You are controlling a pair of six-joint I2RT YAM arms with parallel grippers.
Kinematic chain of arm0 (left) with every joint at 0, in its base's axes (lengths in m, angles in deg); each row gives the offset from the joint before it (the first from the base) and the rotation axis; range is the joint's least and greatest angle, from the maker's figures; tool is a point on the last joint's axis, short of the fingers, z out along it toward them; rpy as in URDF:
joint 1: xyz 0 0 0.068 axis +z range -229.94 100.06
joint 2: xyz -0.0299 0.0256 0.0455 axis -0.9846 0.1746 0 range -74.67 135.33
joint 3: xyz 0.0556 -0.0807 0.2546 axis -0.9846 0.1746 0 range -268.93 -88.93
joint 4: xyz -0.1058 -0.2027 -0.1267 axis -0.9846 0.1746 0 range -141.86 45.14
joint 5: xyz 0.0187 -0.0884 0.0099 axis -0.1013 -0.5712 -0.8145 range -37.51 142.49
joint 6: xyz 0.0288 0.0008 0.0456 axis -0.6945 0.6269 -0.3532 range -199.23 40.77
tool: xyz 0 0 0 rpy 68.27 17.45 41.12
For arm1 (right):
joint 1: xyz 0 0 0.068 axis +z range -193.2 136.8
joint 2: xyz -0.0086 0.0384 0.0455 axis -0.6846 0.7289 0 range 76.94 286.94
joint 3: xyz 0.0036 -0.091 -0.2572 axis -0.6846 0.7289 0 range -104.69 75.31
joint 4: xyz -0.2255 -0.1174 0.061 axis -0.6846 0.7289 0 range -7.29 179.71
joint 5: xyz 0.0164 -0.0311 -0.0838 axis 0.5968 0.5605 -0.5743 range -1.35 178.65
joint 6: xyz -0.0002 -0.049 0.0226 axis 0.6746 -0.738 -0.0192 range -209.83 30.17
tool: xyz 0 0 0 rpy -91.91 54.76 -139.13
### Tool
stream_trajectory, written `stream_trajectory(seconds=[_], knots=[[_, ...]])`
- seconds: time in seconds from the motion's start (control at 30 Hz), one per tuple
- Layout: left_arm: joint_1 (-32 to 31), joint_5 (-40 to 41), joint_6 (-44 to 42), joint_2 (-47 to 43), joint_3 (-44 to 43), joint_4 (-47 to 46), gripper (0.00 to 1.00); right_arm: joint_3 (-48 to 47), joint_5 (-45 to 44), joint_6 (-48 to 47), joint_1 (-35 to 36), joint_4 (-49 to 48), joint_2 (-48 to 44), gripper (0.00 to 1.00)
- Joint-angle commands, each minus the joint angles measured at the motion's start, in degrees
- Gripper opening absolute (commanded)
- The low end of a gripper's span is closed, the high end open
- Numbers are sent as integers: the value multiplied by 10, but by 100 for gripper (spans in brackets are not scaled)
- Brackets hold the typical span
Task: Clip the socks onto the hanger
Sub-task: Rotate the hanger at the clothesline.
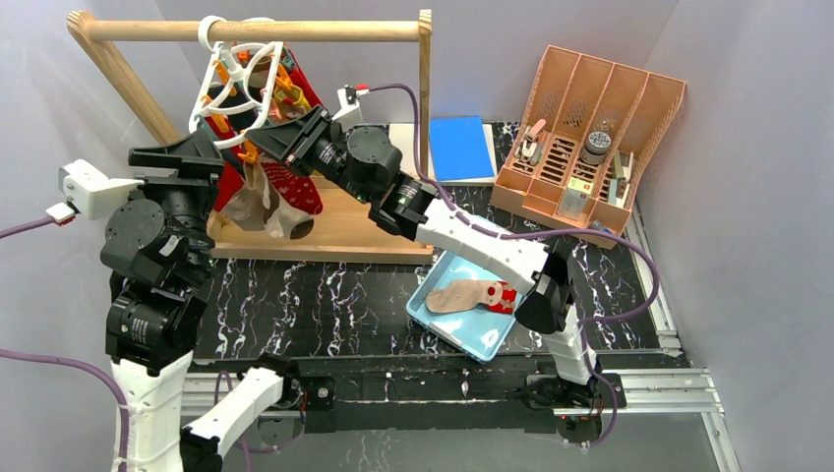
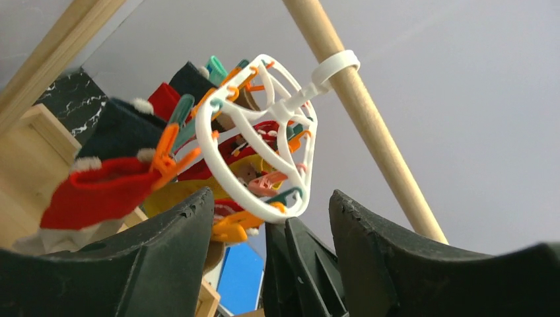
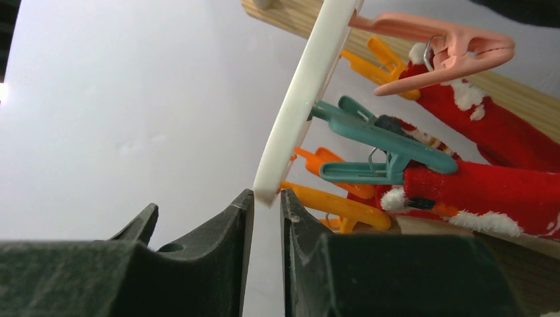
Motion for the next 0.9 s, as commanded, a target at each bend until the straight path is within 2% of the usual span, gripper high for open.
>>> stream_trajectory(seconds=[0.0,0.33,0.47,0.57,0.73,0.87], knots=[[-7,-10,18,-2,26,13,61,-45,39,24,8,-18,18,30],[-8,6,32,23,64,-60,61,-59,47,22,7,-15,24,30],[-8,31,30,41,67,-89,61,-32,58,6,8,-14,5,33],[-8,54,24,51,68,-111,54,38,63,-4,10,-30,-34,39],[-7,87,7,62,77,-133,49,149,55,-41,11,-53,-110,53],[-8,110,-10,62,87,-145,45,212,6,-69,10,-73,-163,65]])
